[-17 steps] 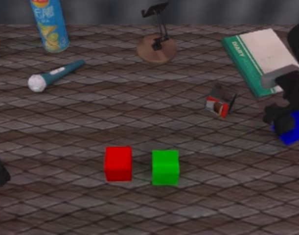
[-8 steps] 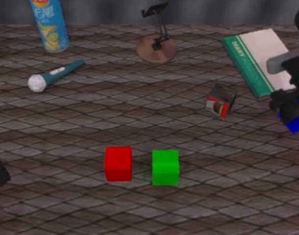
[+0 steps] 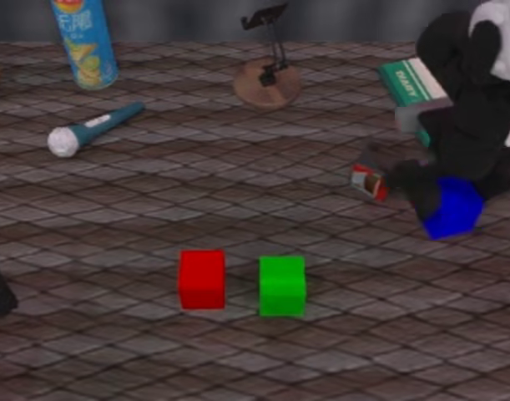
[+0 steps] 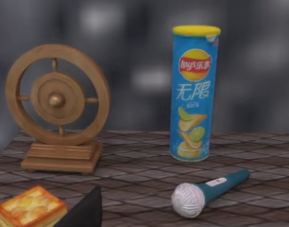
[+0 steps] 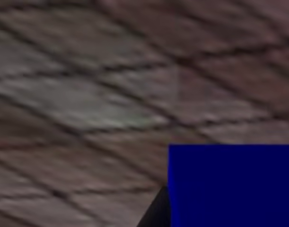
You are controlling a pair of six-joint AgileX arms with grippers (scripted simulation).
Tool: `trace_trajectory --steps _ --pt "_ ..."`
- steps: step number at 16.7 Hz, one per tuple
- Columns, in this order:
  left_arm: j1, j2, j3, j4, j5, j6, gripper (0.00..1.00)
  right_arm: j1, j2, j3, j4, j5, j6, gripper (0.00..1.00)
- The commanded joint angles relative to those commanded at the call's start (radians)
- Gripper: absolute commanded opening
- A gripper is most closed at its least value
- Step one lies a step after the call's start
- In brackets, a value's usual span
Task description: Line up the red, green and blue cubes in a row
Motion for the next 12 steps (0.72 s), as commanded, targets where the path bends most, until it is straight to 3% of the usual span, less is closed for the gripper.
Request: trace_trajectory --steps 7,12 --pt "0.0 0.0 0.0 0.0 0.0 0.0 1.0 0.254 -0.038 -0.008 -0.028 0.011 0.488 0.0" --pt "0.0 0.0 0.0 0.0 0.0 0.0 1.0 0.313 -0.055 -0.008 -0.028 0.015 0.576 0.0"
